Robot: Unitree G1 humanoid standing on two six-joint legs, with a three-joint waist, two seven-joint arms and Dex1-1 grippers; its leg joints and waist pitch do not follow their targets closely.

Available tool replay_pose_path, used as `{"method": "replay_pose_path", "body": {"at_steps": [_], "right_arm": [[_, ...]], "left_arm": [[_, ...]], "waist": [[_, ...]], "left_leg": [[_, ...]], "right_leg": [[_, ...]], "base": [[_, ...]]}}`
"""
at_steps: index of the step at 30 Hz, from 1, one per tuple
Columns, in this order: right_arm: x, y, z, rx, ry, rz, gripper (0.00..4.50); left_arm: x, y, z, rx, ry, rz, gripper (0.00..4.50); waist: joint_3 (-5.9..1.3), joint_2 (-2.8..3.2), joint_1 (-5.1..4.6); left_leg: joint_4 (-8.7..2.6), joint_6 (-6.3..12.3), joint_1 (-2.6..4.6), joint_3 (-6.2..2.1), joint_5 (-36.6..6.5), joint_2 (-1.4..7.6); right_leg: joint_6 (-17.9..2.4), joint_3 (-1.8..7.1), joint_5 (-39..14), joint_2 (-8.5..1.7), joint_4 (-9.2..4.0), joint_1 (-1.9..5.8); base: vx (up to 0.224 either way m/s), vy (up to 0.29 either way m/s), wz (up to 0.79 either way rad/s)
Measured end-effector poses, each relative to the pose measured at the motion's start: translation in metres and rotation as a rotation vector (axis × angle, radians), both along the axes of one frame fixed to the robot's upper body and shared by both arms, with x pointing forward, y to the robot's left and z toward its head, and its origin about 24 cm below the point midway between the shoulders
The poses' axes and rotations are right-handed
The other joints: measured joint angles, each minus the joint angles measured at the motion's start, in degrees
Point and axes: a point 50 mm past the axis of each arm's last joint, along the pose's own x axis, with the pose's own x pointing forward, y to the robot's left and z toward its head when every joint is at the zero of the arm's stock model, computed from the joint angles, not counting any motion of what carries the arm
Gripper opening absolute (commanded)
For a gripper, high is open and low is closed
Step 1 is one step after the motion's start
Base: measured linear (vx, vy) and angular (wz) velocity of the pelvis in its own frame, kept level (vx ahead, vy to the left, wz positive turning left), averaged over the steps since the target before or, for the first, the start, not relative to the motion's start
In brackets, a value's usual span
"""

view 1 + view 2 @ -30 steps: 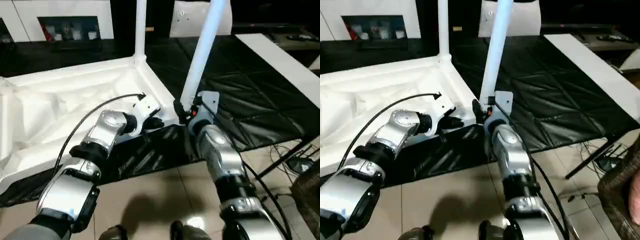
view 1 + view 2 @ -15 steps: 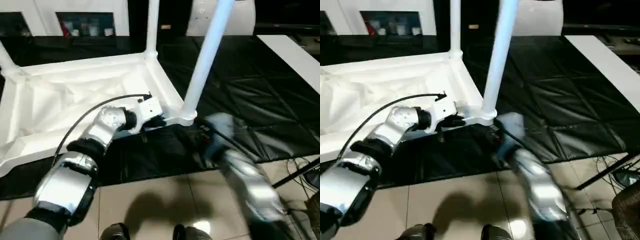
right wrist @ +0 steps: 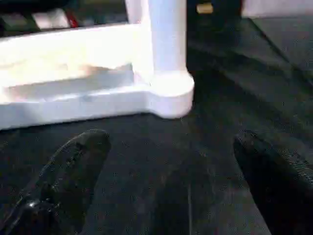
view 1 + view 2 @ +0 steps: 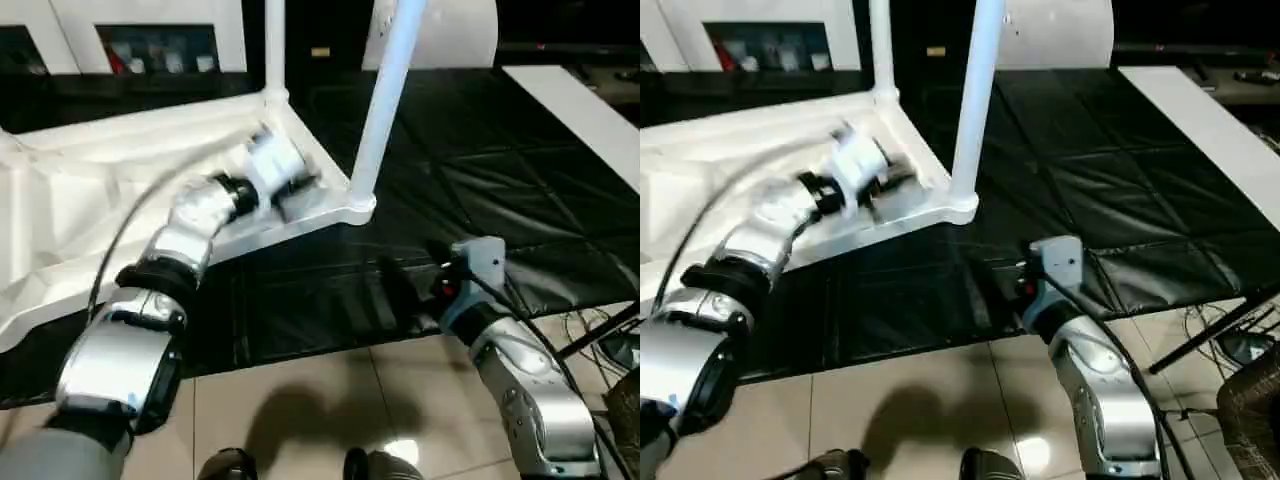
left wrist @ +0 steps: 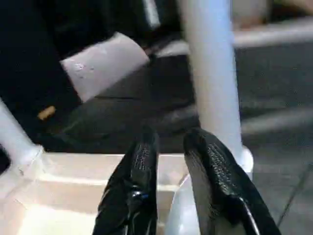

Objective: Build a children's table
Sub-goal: Rotate leg to tighten

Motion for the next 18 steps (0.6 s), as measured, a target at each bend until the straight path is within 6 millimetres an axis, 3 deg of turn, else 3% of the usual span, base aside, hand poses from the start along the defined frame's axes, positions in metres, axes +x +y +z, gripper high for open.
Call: {"method": "replay_pose_path", "body": {"at_steps": [3,5,6,7,8,10,11,12,13,14,15,16,17,18], "right_arm": [[-0.001,-0.001,-0.001,-0.012,0.008,-0.028,4.50],[-0.001,0.000,0.003,-0.029,-0.011,-0.031,4.50],[-0.001,0.002,0.003,-0.043,-0.018,-0.020,4.50],[-0.003,0.002,0.002,-0.054,-0.018,-0.020,4.50],[-0.003,0.002,0.001,-0.060,-0.016,-0.023,4.50],[-0.002,0.006,0.002,-0.056,-0.027,-0.012,4.50],[-0.001,0.008,0.003,-0.064,-0.038,-0.009,4.50],[0.000,0.010,0.004,-0.074,-0.048,-0.005,4.50],[0.000,0.010,0.004,-0.082,-0.053,-0.006,4.50],[0.000,0.007,0.003,-0.093,-0.055,-0.016,4.50],[0.001,0.005,0.003,-0.097,-0.054,-0.022,4.50],[0.001,0.005,0.002,-0.090,-0.050,-0.029,4.50],[0.002,0.004,0.002,-0.074,-0.048,-0.046,4.50],[0.002,0.000,0.003,-0.057,-0.047,-0.087,4.50]], "left_arm": [[-0.013,0.011,-0.022,-0.125,0.075,0.108,1.59],[-0.023,0.017,-0.035,-0.169,0.099,0.172,1.87],[-0.034,0.022,-0.037,-0.194,0.081,0.227,1.87],[-0.046,0.022,-0.042,-0.224,0.079,0.269,1.87],[-0.057,0.022,-0.048,-0.245,0.096,0.301,2.05],[-0.073,0.028,-0.056,-0.306,0.125,0.383,2.16],[-0.081,0.033,-0.060,-0.313,0.141,0.425,2.28],[-0.086,0.036,-0.062,-0.310,0.146,0.454,2.28],[-0.091,0.039,-0.064,-0.301,0.148,0.475,2.36],[-0.098,0.041,-0.066,-0.283,0.148,0.503,2.48],[-0.104,0.041,-0.069,-0.277,0.151,0.516,2.60],[-0.108,0.041,-0.073,-0.258,0.162,0.530,2.67],[-0.114,0.042,-0.076,-0.235,0.171,0.548,2.69],[-0.120,0.041,-0.077,-0.218,0.173,0.570,2.71]], "waist": [[-0.04,0.07,-0.34],[-0.04,0.06,-0.30],[-0.06,0.14,-0.47],[-0.30,0.66,-1.10],[-0.30,0.70,-1.59],[-0.34,0.65,-2.14],[-0.29,0.71,-2.02],[-0.37,0.40,-1.97],[-0.58,-0.21,-1.67],[-0.81,-0.65,-0.60],[-0.76,-0.89,-0.02],[-0.79,-0.99,0.23],[-1.00,-1.33,-0.02],[-1.18,-1.45,0.07]], "left_leg": [[0.07,0.00,0.43,-0.04,0.0,-0.01],[0.03,-0.01,0.36,-0.17,0.0,0.01],[0.01,0.00,-0.08,-0.54,0.0,-0.11],[0.24,-0.02,-0.58,-1.99,0.0,-0.36],[0.44,-0.04,-0.85,-3.45,0.0,-0.53],[0.46,-0.16,-1.42,-5.47,0.1,-0.72],[0.41,-0.43,-1.71,-7.16,0.2,-1.04],[0.36,-0.48,-1.72,-7.90,0.3,-1.21],[0.29,-0.60,-1.77,-8.26,0.2,-1.73],[0.84,-0.62,-1.69,-8.04,-1.2,-2.11],[3.37,0.00,-2.26,-7.85,-2.2,-2.11],[7.83,-0.04,-2.73,-7.41,-2.4,-2.54],[10.08,0.05,-2.69,-7.22,-2.5,-3.21],[10.09,0.04,-0.92,-6.57,-3.2,-4.25]], "right_leg": [[0.0,0.01,0.0,0.04,-0.12,0.46],[0.1,-0.04,0.0,0.12,-0.33,0.53],[0.1,-0.39,0.0,-0.03,-0.36,0.72],[0.1,-1.87,-0.1,-0.39,-0.56,1.15],[0.0,-3.01,-0.4,-0.45,-0.57,1.71],[-1.4,-3.43,-0.7,0.26,-0.10,2.06],[-2.5,-3.77,-1.5,0.71,1.24,2.27],[-3.5,-3.49,-2.3,1.14,1.99,2.24],[-2.6,-3.20,-2.9,1.09,2.63,2.23],[-1.2,-3.83,-3.4,0.63,2.89,2.10],[-1.3,-5.21,-3.5,-0.25,2.67,2.30],[-1.4,-5.91,-3.5,-1.04,2.51,2.66],[-1.3,-6.25,-3.5,-1.84,2.46,2.95],[-1.1,-5.32,-3.6,-1.93,2.50,2.29]], "base": [[0.000,0.000,0.00],[0.000,0.000,0.00],[-0.055,-0.002,0.00],[-0.031,-0.014,0.25],[-0.031,-0.014,0.25],[0.040,-0.087,0.67],[0.035,-0.113,0.68],[-0.002,-0.159,0.70],[-0.004,-0.170,0.79],[-0.004,-0.170,0.79],[-0.052,-0.157,0.59],[-0.015,-0.102,0.42],[-0.015,-0.102,0.42],[0.026,-0.024,0.35]]}}
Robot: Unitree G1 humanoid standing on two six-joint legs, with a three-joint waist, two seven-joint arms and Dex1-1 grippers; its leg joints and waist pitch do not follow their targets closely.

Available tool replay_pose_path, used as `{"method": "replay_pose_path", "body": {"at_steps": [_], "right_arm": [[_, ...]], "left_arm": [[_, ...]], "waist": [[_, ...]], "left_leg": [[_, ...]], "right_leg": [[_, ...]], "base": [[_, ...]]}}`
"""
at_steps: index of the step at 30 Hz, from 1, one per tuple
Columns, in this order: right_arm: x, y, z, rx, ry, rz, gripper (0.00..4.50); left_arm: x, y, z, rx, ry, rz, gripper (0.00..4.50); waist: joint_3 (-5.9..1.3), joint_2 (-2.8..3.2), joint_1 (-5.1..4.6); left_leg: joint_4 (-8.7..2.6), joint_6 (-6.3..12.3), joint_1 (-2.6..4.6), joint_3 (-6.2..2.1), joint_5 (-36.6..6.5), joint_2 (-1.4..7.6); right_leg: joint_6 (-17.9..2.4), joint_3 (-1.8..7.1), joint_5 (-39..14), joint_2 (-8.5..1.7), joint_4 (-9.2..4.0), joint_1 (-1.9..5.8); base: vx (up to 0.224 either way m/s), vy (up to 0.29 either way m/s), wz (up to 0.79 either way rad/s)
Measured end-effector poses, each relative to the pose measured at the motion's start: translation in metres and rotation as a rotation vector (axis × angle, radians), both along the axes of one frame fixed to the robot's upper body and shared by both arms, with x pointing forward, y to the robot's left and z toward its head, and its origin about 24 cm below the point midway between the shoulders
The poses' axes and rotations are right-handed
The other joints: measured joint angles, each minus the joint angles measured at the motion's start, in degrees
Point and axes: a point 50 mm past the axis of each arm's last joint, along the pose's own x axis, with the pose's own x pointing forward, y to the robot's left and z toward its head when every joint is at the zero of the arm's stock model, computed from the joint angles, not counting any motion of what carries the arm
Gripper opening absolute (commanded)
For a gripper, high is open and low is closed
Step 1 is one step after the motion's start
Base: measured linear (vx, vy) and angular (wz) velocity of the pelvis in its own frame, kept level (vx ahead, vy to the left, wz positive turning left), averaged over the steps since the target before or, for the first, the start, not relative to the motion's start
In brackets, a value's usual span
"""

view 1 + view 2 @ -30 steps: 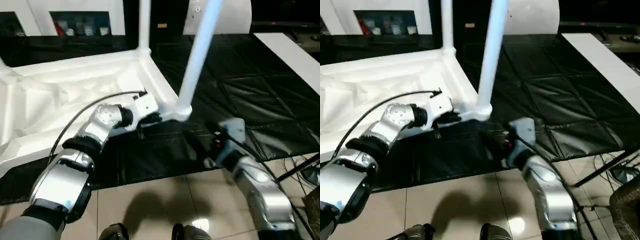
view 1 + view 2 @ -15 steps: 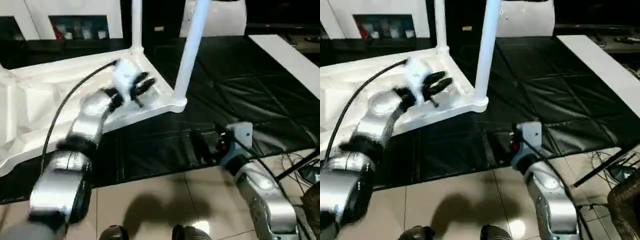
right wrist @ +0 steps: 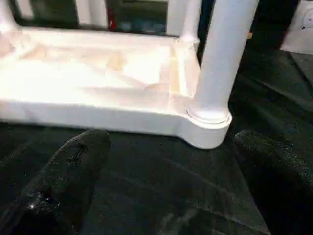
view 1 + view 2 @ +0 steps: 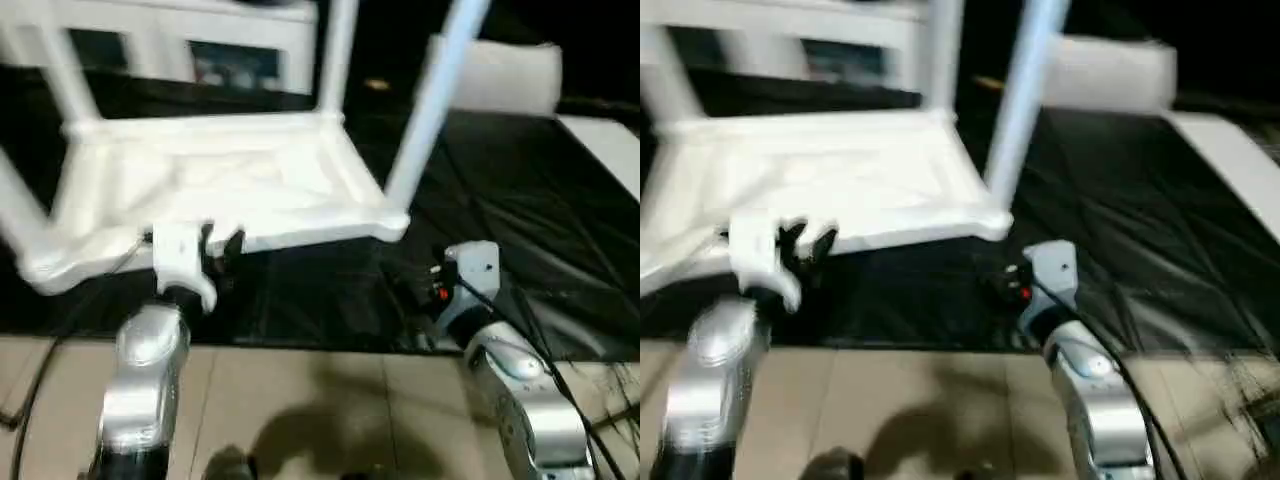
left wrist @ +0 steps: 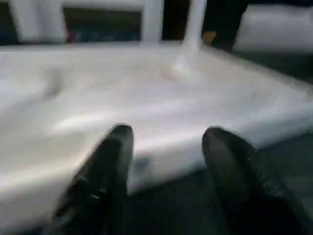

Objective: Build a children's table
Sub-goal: Rotate leg to tighten

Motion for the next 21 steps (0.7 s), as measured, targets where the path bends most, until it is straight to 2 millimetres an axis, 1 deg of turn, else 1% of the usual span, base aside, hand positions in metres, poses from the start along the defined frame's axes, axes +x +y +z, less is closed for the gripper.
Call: {"method": "replay_pose_path", "body": {"at_steps": [1,2,3,4,5,6,7,8,9,10,11,12,14,15,16,17,18,19,20,21], "right_arm": [[0.000,-0.003,-0.002,0.007,0.008,-0.023,4.50],[0.000,-0.005,-0.006,0.020,0.043,-0.039,4.50],[-0.001,-0.005,-0.009,0.029,0.069,-0.042,4.50],[-0.001,-0.001,-0.010,0.042,0.082,-0.029,4.50],[-0.002,0.003,-0.009,0.049,0.086,-0.007,4.50],[-0.003,0.003,-0.009,0.047,0.086,-0.001,4.50],[-0.003,0.002,-0.010,0.041,0.088,0.000,4.50],[-0.005,0.000,-0.011,0.031,0.090,-0.004,4.50],[-0.008,-0.001,-0.011,0.029,0.089,-0.007,4.50],[-0.009,-0.001,-0.011,0.030,0.090,-0.008,4.50],[-0.010,-0.001,-0.012,0.032,0.092,-0.007,4.50],[-0.011,-0.001,-0.013,0.033,0.094,-0.008,4.50],[-0.014,-0.002,-0.014,0.031,0.098,-0.015,4.50],[-0.016,-0.003,-0.015,0.031,0.102,-0.020,4.50],[-0.016,-0.003,-0.016,0.030,0.106,-0.024,4.50],[-0.016,-0.003,-0.017,0.029,0.107,-0.027,4.50],[-0.016,-0.003,-0.017,0.029,0.106,-0.028,4.50],[-0.016,-0.003,-0.016,0.029,0.106,-0.028,4.50],[-0.016,-0.002,-0.016,0.030,0.105,-0.023,4.50],[-0.016,-0.001,-0.016,0.030,0.105,-0.020,4.50]], "left_arm": [[-0.002,-0.002,0.000,0.000,0.008,0.007,2.80],[-0.002,-0.003,0.002,0.008,0.021,0.023,2.93],[-0.004,-0.001,0.002,0.011,0.033,0.039,3.04],[-0.008,0.003,0.001,0.025,0.045,0.058,3.09],[-0.009,0.009,0.001,0.049,0.059,0.089,3.24],[-0.009,0.012,0.002,0.059,0.060,0.105,3.24],[-0.010,0.013,0.003,0.058,0.057,0.110,3.38],[-0.010,0.010,0.005,0.052,0.050,0.100,3.48],[-0.011,0.007,0.006,0.049,0.043,0.089,3.54],[-0.011,0.005,0.007,0.053,0.039,0.072,3.63],[-0.012,0.003,0.007,0.059,0.039,0.058,3.63],[-0.012,0.002,0.008,0.058,0.036,0.047,3.76],[-0.014,-0.001,0.009,0.039,0.031,0.031,3.99],[-0.014,-0.001,0.009,0.029,0.030,0.031,4.03],[-0.014,-0.001,0.009,0.020,0.030,0.034,4.03],[-0.014,0.000,0.010,0.000,0.030,0.038,4.22],[-0.014,-0.001,0.010,-0.004,0.029,0.038,4.22],[-0.014,0.000,0.011,-0.007,0.030,0.039,4.42],[-0.014,0.001,0.011,-0.006,0.029,0.043,4.42],[-0.014,0.002,0.011,-0.003,0.027,0.043,4.46]], "waist": [[0.06,0.38,0.48],[0.24,0.47,0.56],[0.21,0.78,0.19],[0.04,1.11,-0.28],[-0.12,1.18,-0.67],[-0.18,1.11,-0.70],[-0.30,0.99,-0.72],[-0.37,0.92,-0.79],[-0.43,0.83,-0.98],[-0.42,0.92,-1.31],[-0.40,0.98,-1.98],[-0.40,0.99,-2.21],[-0.42,0.98,-2.69],[-0.42,0.98,-2.98],[-0.41,1.03,-3.29],[-0.29,1.23,-3.62],[-0.13,1.48,-3.97],[0.05,1.76,-4.48],[0.34,2.37,-5.03],[0.59,2.66,-4.86]], "left_leg": [[-2.16,0.30,2.13,0.03,-1.7,-0.16],[-5.35,-0.35,3.96,0.51,-4.1,0.00],[-5.91,-0.10,4.38,1.00,-3.8,0.38],[-5.92,0.57,4.40,0.97,-3.6,0.54],[-5.80,0.65,4.32,0.98,-3.6,0.40],[-5.68,0.49,4.38,1.09,-3.8,0.27],[-5.70,0.40,4.31,1.29,-3.8,0.25],[-5.79,0.30,4.47,1.56,-3.7,0.35],[-5.88,0.26,4.54,1.68,-3.7,0.43],[-6.00,0.23,4.60,1.78,-3.7,0.50],[-6.16,0.20,4.49,1.84,-3.7,0.51],[-6.33,0.17,4.34,1.85,-3.7,0.51],[-6.66,0.17,4.29,1.85,-3.7,0.65],[-6.86,0.17,4.33,1.85,-3.7,0.70],[-7.08,0.16,4.48,1.84,-3.7,0.78],[-7.22,0.16,4.68,1.83,-3.7,1.01],[-7.26,0.12,4.97,1.81,-3.7,1.34],[-7.32,-0.19,5.33,1.76,-3.9,1.72],[-7.49,-0.31,5.60,1.68,-4.0,2.43],[-7.86,-0.35,5.97,1.92,-4.0,2.65]], "right_leg": [[0.1,0.24,0.1,0.05,-0.06,-0.18],[0.1,0.45,0.3,0.09,-0.26,-0.23],[-0.5,0.95,0.5,0.80,-0.96,0.10],[-1.4,2.12,0.5,1.88,-1.09,0.22],[-1.8,3.03,0.7,2.25,-1.33,0.25],[-1.7,3.40,1.3,2.27,-1.41,0.34],[-1.4,3.63,1.7,2.25,-1.60,0.50],[-0.5,3.70,1.6,2.19,-1.85,0.76],[-0.1,3.71,1.4,2.17,-1.97,0.82],[0.1,3.71,1.3,2.17,-2.08,0.80],[0.1,3.71,1.3,2.15,-2.13,0.69],[0.1,3.70,1.3,2.15,-2.22,0.61],[0.2,3.48,1.3,2.18,-2.54,0.58],[0.2,3.32,1.2,2.18,-2.74,0.61],[0.4,3.08,1.1,2.17,-2.98,0.66],[0.6,2.52,1.0,2.13,-3.30,0.82],[0.6,1.96,0.9,2.14,-3.71,1.29],[0.6,1.12,0.7,2.19,-4.11,1.87],[0.5,-0.02,-0.7,2.19,-4.12,2.78],[0.4,-0.04,-1.8,2.31,-2.38,2.93]], "base": [[-0.040,0.018,0.28],[-0.040,0.018,0.28],[-0.070,0.039,0.27],[-0.062,0.066,0.14],[-0.062,0.066,0.14],[-0.046,0.064,0.03],[-0.075,0.022,0.01],[-0.075,0.022,0.01],[-0.071,0.002,0.02],[0.000,0.000,0.00],[0.000,0.000,0.00],[0.000,0.000,0.00],[0.000,0.000,0.00],[0.000,0.000,0.00],[0.000,0.000,0.00],[0.000,0.000,0.00],[0.000,0.000,0.00],[0.000,0.000,0.00],[0.000,0.000,0.00],[0.000,0.000,0.00]]}}
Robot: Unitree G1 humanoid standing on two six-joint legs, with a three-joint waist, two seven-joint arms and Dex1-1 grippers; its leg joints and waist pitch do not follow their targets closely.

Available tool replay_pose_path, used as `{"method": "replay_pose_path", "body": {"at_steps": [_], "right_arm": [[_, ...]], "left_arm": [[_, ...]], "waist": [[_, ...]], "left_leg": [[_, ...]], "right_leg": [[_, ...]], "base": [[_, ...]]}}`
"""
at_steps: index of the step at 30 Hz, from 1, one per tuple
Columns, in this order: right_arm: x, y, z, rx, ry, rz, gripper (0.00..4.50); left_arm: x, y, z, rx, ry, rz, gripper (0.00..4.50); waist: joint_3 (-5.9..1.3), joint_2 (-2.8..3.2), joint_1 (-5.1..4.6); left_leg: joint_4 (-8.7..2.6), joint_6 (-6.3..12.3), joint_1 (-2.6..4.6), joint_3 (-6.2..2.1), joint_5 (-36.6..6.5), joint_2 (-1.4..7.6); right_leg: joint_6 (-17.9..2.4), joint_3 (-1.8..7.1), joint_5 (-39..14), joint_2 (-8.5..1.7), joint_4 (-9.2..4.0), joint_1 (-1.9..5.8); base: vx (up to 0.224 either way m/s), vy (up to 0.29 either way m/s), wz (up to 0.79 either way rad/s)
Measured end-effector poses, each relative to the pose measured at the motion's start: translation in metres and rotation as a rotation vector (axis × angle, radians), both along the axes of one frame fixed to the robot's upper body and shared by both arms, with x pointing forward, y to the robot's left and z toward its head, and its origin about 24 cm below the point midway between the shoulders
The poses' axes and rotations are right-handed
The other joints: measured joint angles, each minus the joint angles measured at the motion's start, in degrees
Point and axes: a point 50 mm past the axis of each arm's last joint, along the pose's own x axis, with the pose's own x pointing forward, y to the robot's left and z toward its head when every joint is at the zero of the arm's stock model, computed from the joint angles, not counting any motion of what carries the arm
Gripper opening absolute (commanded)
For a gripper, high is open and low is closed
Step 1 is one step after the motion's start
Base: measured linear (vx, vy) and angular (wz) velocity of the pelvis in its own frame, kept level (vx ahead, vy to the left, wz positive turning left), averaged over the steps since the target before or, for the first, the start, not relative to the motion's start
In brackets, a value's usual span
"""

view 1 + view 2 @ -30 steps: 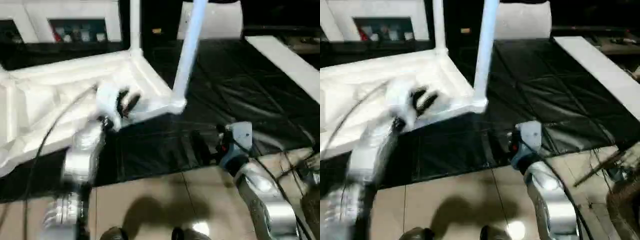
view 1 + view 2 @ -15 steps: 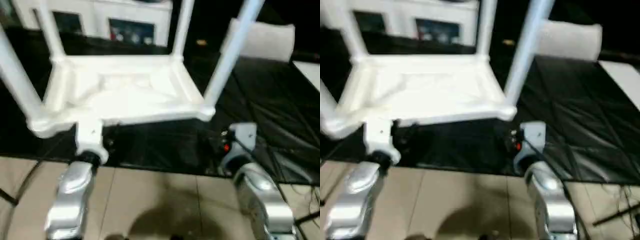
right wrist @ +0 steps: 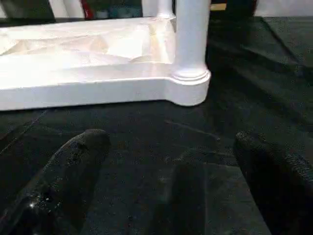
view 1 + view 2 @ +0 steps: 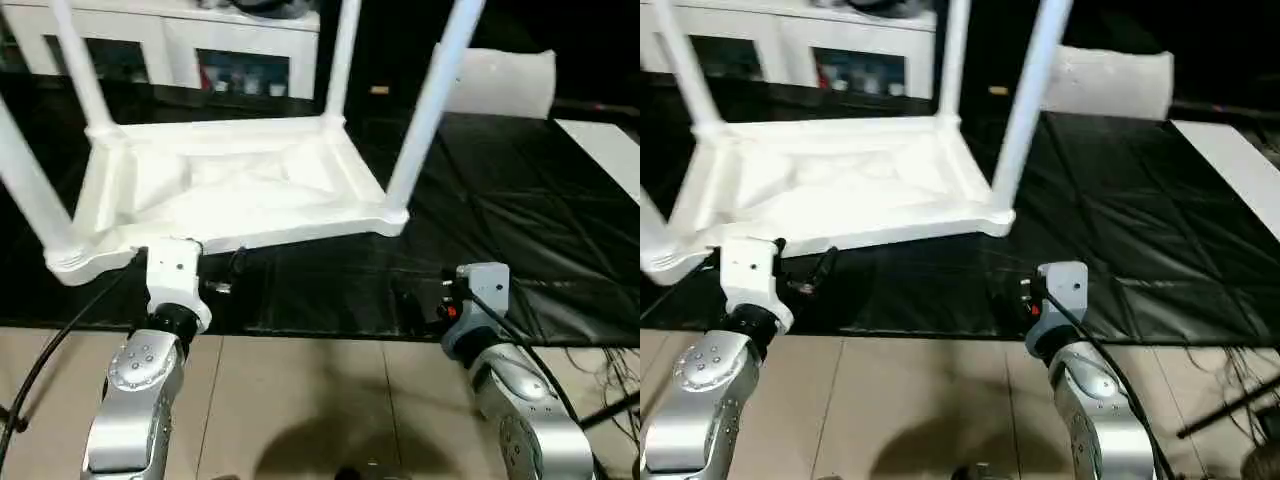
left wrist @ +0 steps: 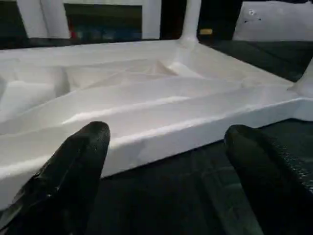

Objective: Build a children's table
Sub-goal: Rotate leg to tighten

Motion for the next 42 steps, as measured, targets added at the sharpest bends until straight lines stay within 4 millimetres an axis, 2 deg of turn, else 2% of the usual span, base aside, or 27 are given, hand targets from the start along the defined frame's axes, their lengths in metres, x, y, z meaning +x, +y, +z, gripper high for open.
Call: {"method": "replay_pose_path", "body": {"at_steps": [1,2,3,4,5,6,7,8,9,10,11,12,14,15,16,17,18,19,20,21,22,24,28,31,34,37,42], "right_arm": [[-0.001,0.000,-0.001,-0.001,0.003,0.001,4.50],[-0.001,0.000,0.001,-0.004,-0.004,0.003,4.50],[0.000,-0.002,0.004,-0.017,-0.018,0.005,4.50],[0.000,-0.004,0.005,-0.022,-0.022,0.005,4.50],[0.000,-0.004,0.004,-0.027,-0.020,0.005,4.50],[-0.001,-0.006,0.003,-0.031,-0.016,0.002,4.50],[-0.001,-0.006,0.003,-0.035,-0.016,0.002,4.50],[-0.001,-0.006,0.004,-0.036,-0.020,0.005,4.50],[0.000,-0.005,0.004,-0.033,-0.019,0.010,4.50],[0.000,0.000,0.004,-0.021,-0.021,0.025,4.50],[0.001,0.008,0.006,-0.010,-0.028,0.058,4.50],[0.001,0.011,0.007,-0.010,-0.035,0.072,4.50],[0.001,0.011,0.008,-0.015,-0.040,0.078,4.50],[0.001,0.010,0.007,-0.021,-0.037,0.078,4.50],[0.000,0.007,0.006,-0.030,-0.033,0.075,4.50],[-0.002,0.000,0.003,-0.049,-0.021,0.059,4.50],[-0.002,-0.004,0.003,-0.061,-0.019,0.050,4.50],[-0.002,-0.007,0.004,-0.066,-0.025,0.043,4.50],[-0.002,-0.007,0.006,-0.068,-0.036,0.047,4.50],[-0.002,-0.007,0.008,-0.069,-0.052,0.051,4.50],[-0.002,-0.006,0.008,-0.061,-0.056,0.057,4.50],[-0.005,0.002,0.008,-0.041,-0.061,0.108,4.50],[-0.007,0.003,0.007,-0.043,-0.063,0.146,4.50],[-0.007,0.004,0.008,-0.027,-0.068,0.179,4.50],[-0.009,0.010,0.008,-0.015,-0.066,0.259,4.50],[-0.011,0.014,0.008,0.001,-0.065,0.315,4.50],[-0.012,0.024,0.015,0.047,-0.079,0.499,4.50]], "left_arm": [[0.000,0.001,0.001,0.003,-0.002,0.000,4.48],[0.000,0.001,0.002,0.007,-0.009,0.000,4.48],[-0.001,0.000,0.002,0.001,-0.011,0.001,4.48],[-0.002,-0.001,0.000,-0.005,-0.003,-0.002,4.48],[-0.002,-0.005,-0.001,-0.012,0.001,-0.020,4.48],[-0.002,-0.007,-0.001,-0.016,0.001,-0.028,4.48],[-0.002,-0.008,-0.001,-0.016,0.001,-0.031,4.48],[-0.002,-0.007,0.001,-0.013,-0.004,-0.029,4.48],[-0.002,-0.004,0.001,-0.007,-0.006,-0.022,4.48],[-0.002,-0.001,0.001,-0.001,-0.005,-0.011,4.48],[-0.003,0.005,0.002,0.007,-0.005,0.006,4.48],[-0.003,0.008,0.002,0.014,-0.005,0.014,4.48],[-0.003,0.009,0.002,0.013,-0.002,0.018,4.48],[-0.003,0.008,0.002,0.011,-0.004,0.016,4.48],[-0.003,0.007,0.002,0.008,-0.004,0.011,4.48],[-0.003,0.000,0.000,-0.014,-0.001,-0.003,4.48],[-0.004,-0.006,-0.002,-0.030,0.004,-0.023,4.48],[-0.005,-0.007,-0.003,-0.043,0.004,-0.029,4.48],[-0.009,-0.004,-0.003,-0.061,-0.005,-0.024,4.48],[-0.012,-0.001,-0.004,-0.073,-0.014,-0.022,4.48],[-0.015,0.003,-0.005,-0.073,-0.018,-0.014,4.48],[-0.028,0.011,-0.015,-0.084,-0.012,-0.002,4.48],[-0.042,0.017,-0.025,-0.060,0.002,0.027,4.48],[-0.048,0.031,-0.032,-0.024,0.015,0.164,4.48],[-0.055,0.057,-0.035,0.003,0.005,0.372,4.48],[-0.059,0.078,-0.030,0.019,-0.023,0.514,4.48],[-0.070,0.091,-0.033,-0.060,-0.030,0.720,4.48]], "waist": [[-0.10,-0.77,0.08],[-0.69,-2.56,0.65],[-0.84,-2.69,1.40],[-1.06,-2.33,2.32],[-1.46,-1.69,3.35],[-1.50,-1.65,4.04],[-1.77,-1.22,4.69],[-2.48,0.45,5.11],[-2.65,0.71,5.35],[-2.86,0.60,4.79],[-2.60,-0.04,4.27],[-2.84,-0.64,3.63],[-3.28,-1.42,2.25],[-3.63,-2.25,1.23],[-3.85,-3.65,1.08],[-3.91,-3.32,1.77],[-3.78,-2.97,2.40],[-3.83,-2.90,2.78],[-3.91,-2.67,3.14],[-4.01,-1.52,3.26],[-4.01,-1.16,3.76],[-4.09,-1.48,3.02],[-3.73,-1.05,3.64],[-3.39,-0.78,3.48],[-2.59,-0.76,3.15],[-2.41,-1.11,3.28],[-2.45,-0.83,3.11]], "left_leg": [[-0.31,-0.01,0.84,0.81,0.0,-0.01],[-0.06,-0.44,1.60,2.06,-0.2,-0.43],[0.55,-0.95,1.83,1.85,-1.1,-0.20],[1.98,0.52,0.97,1.55,-2.3,-0.36],[4.40,1.95,-0.57,0.65,-2.8,-0.64],[4.93,2.03,-1.27,0.26,-2.8,-1.15],[4.12,2.09,-1.69,-0.25,-2.7,-1.14],[1.73,2.24,-2.08,-0.47,-0.8,-0.45],[1.50,0.76,-1.64,-0.69,0.9,0.24],[1.19,0.01,-1.17,-1.36,0.8,0.15],[0.32,-0.09,-0.64,-1.40,0.6,-0.52],[0.15,0.05,-0.48,-1.51,0.3,-0.83],[0.15,0.72,0.14,-1.52,-0.4,-1.42],[0.16,1.60,0.75,-1.24,-1.0,-2.00],[0.45,2.44,0.95,-0.72,-1.5,-2.71],[2.61,7.67,0.41,-0.89,-2.6,-2.56],[5.51,8.76,-1.10,-1.55,-2.1,-2.74],[6.48,7.69,-2.61,-1.73,-1.3,-3.12],[3.08,5.32,-3.81,-1.74,1.6,-3.34],[-1.06,3.58,-4.40,-2.11,4.3,-2.66],[-0.09,0.16,-4.72,-2.46,4.3,-1.46],[0.10,0.41,-5.12,-2.88,4.1,-1.42],[-0.64,1.03,-4.79,-2.16,4.2,-1.52],[-0.84,0.71,-4.32,-1.44,4.5,-1.15],[-0.84,0.69,-3.45,-0.71,4.5,-0.74],[-0.84,0.68,-3.43,-0.55,4.5,-0.51],[-0.82,0.65,-3.66,-0.24,4.5,-0.46]], "right_leg": [[-0.4,1.23,-2.2,-0.31,4.45,0.36],[0.5,4.15,-3.9,-0.30,5.05,1.50],[0.5,4.09,-4.0,-0.10,5.49,1.23],[0.2,4.02,-4.2,0.11,5.22,1.49],[0.1,4.15,-4.2,0.32,5.08,1.52],[0.0,4.43,-4.3,0.54,4.76,1.72],[0.0,4.36,-4.2,1.10,4.10,2.10],[-0.1,3.51,-4.2,2.21,3.27,2.74],[-0.2,3.38,-4.3,2.73,3.06,3.21],[-0.2,3.24,-4.5,2.74,2.86,3.23],[-1.7,3.74,-5.4,2.56,3.27,2.86],[-2.7,4.05,-5.9,2.45,4.30,2.35],[-2.0,4.85,-5.7,1.63,7.64,0.14],[-1.4,6.26,-5.1,0.77,6.67,-1.37],[1.1,7.47,-4.1,0.19,5.98,-1.28],[0.6,8.06,-4.5,1.26,5.34,0.09],[0.5,8.16,-4.4,1.57,4.66,0.59],[0.6,8.27,-4.2,1.73,4.22,0.94],[0.8,7.83,-4.1,2.15,4.18,1.32],[0.6,6.95,-4.4,3.41,4.32,1.45],[0.6,6.57,-4.7,3.93,4.53,1.53],[0.6,6.57,-4.7,3.87,4.36,1.07],[0.7,6.84,-4.3,3.62,3.28,1.47],[0.3,7.00,-4.0,3.60,3.15,1.78],[0.4,7.01,-4.0,3.49,3.19,2.08],[0.5,6.91,-4.0,3.50,3.13,1.99],[0.5,7.02,-3.0,3.38,2.55,1.92]], "base": [[0.046,-0.086,0.05],[0.046,-0.086,0.05],[0.143,-0.147,-0.06],[0.189,-0.106,-0.15],[0.189,-0.106,-0.15],[0.163,-0.049,0.04],[0.123,-0.031,0.07],[0.123,-0.031,0.07],[0.160,0.028,-0.02],[0.215,0.033,0.08],[0.215,0.033,0.08],[0.216,-0.005,0.15],[0.171,-0.016,0.05],[0.145,-0.040,0.06],[0.184,-0.064,0.09],[0.184,-0.064,0.09],[0.189,-0.065,-0.06],[0.127,-0.061,-0.20],[0.127,-0.061,-0.20],[0.000,0.000,0.00],[0.000,0.000,0.00],[0.026,-0.002,-0.03],[-0.016,0.008,-0.01],[-0.072,0.022,-0.03],[-0.081,0.009,-0.02],[-0.026,0.001,-0.02],[0.000,0.000,0.00]]}}
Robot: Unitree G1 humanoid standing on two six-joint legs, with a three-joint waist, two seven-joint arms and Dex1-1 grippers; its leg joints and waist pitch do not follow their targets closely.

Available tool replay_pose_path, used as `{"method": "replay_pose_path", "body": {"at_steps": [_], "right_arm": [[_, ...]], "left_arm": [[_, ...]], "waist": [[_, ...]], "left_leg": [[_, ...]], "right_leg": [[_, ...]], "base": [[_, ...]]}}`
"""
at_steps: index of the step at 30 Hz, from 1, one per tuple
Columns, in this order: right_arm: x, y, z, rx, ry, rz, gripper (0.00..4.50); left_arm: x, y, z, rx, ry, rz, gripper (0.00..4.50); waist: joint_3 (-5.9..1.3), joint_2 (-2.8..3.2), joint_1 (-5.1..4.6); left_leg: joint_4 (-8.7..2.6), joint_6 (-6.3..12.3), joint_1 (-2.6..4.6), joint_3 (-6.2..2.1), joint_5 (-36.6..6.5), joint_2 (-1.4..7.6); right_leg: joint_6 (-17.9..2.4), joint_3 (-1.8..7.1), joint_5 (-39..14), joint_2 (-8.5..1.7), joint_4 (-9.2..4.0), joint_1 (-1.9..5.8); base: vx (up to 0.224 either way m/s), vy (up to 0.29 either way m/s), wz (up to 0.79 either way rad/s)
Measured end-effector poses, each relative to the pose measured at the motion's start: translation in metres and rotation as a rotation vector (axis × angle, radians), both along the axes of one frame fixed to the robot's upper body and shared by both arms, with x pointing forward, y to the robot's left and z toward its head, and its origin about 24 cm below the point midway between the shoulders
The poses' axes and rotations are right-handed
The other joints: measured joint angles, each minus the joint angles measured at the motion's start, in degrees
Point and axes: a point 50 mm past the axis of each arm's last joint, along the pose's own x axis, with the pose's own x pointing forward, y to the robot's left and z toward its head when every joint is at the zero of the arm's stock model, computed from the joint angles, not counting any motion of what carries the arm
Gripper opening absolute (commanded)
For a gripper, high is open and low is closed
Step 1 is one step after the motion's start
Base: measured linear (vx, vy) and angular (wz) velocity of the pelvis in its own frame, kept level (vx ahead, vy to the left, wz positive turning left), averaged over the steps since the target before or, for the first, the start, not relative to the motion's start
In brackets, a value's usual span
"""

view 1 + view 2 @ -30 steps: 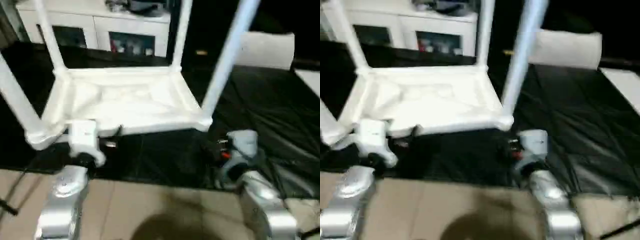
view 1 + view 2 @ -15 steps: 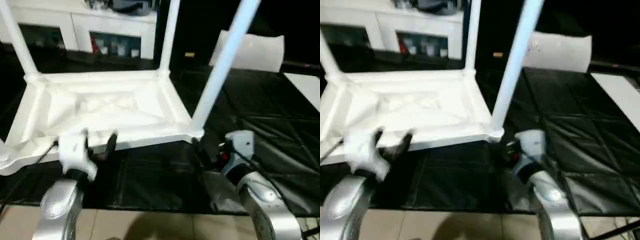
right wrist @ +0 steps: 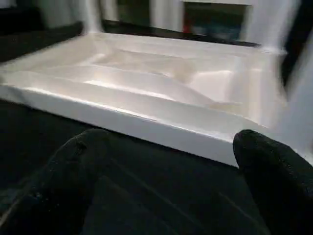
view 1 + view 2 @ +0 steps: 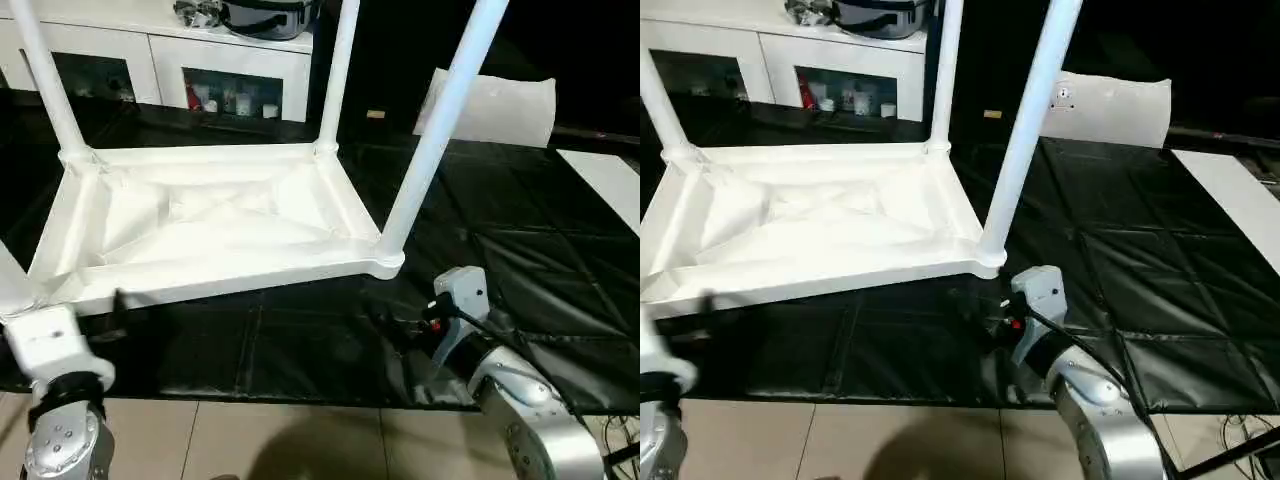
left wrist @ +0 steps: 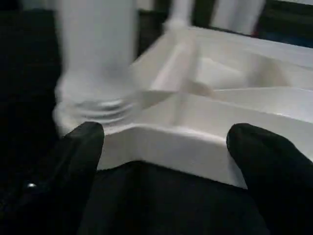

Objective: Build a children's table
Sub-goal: Rotate leg to tighten, then rotate table base

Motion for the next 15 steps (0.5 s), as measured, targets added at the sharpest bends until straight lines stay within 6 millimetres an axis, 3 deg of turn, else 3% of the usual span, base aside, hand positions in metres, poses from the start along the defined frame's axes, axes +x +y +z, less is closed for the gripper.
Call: {"method": "replay_pose_path", "body": {"at_steps": [4,8,15], "right_arm": [[-0.003,0.007,0.009,0.022,-0.006,0.159,4.50],[-0.005,0.009,0.011,0.032,-0.003,0.216,4.50],[-0.005,0.009,0.011,0.031,-0.001,0.229,4.50]], "left_arm": [[-0.006,-0.001,-0.001,-0.041,-0.020,0.076,4.48],[-0.004,-0.002,0.002,-0.039,-0.045,0.082,4.48],[0.006,0.023,0.027,0.063,-0.105,0.087,4.48]], "waist": [[-0.04,-0.03,0.25],[-0.11,-0.17,1.38],[-0.04,-0.18,1.61]], "left_leg": [[0.00,0.00,-0.33,0.11,0.0,0.06],[-0.12,0.02,-0.41,0.21,0.0,0.15],[-0.12,-0.10,-0.34,0.34,0.1,0.37]], "right_leg": [[0.1,0.00,0.0,0.00,-0.18,0.01],[0.1,-0.02,0.0,0.02,-0.23,-0.16],[0.1,0.02,0.0,0.16,-0.13,-0.50]], "base": [[0.013,0.002,-0.01],[0.000,0.000,0.00],[0.000,0.000,0.00]]}}
